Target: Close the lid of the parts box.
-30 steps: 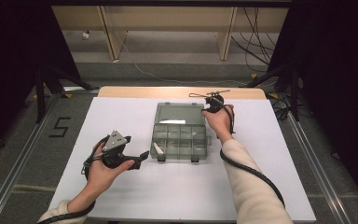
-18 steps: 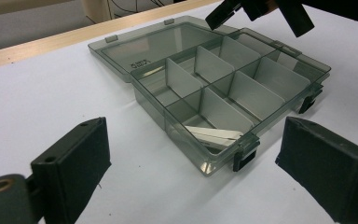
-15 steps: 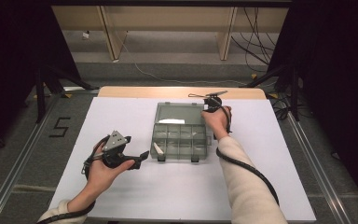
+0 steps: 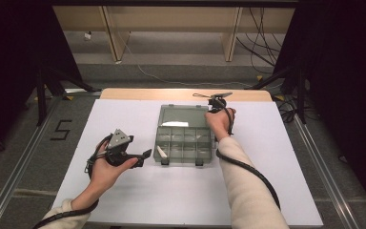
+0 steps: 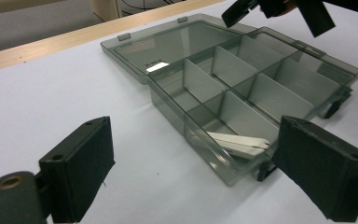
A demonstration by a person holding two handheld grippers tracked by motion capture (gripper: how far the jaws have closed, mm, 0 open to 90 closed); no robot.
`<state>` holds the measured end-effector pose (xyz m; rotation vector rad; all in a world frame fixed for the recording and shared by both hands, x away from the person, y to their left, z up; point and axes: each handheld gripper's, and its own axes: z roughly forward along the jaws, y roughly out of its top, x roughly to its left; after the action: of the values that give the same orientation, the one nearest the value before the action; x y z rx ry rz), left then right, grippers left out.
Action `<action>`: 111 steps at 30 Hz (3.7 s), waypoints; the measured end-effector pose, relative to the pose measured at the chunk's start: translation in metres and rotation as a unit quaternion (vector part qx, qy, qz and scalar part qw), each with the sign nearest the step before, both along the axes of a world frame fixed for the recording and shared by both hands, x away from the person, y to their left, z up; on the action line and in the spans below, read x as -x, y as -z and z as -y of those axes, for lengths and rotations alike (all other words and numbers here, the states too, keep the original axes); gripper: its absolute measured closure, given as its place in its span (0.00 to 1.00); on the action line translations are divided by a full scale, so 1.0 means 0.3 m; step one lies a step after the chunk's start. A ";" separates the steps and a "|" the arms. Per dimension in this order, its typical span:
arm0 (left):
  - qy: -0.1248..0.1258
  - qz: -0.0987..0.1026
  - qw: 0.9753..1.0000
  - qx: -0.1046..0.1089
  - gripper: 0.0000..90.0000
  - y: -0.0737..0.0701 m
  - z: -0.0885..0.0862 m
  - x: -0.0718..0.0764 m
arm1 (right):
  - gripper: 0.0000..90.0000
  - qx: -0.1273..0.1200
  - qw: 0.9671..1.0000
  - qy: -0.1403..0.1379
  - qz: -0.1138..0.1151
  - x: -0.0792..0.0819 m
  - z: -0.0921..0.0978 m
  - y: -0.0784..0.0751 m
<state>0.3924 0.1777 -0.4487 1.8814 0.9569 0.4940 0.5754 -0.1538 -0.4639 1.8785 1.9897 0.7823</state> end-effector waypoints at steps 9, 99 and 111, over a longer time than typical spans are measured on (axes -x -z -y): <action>-0.028 0.010 1.000 -0.009 0.18 -0.044 0.013 -0.174 | 0.99 0.000 1.000 0.015 0.007 0.006 -0.011 -0.006; -0.182 -0.170 0.968 0.029 1.00 0.017 0.205 -0.483 | 0.86 -0.056 0.994 0.018 0.093 -0.030 0.021 -0.109; -0.182 -0.171 0.968 0.036 1.00 0.020 0.207 -0.482 | 0.98 -0.028 0.995 0.009 0.092 -0.037 0.036 -0.102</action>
<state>0.5371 0.1154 -0.4545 1.7612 1.5459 0.3434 0.5863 -0.1645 -0.4334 1.7814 1.8545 0.9772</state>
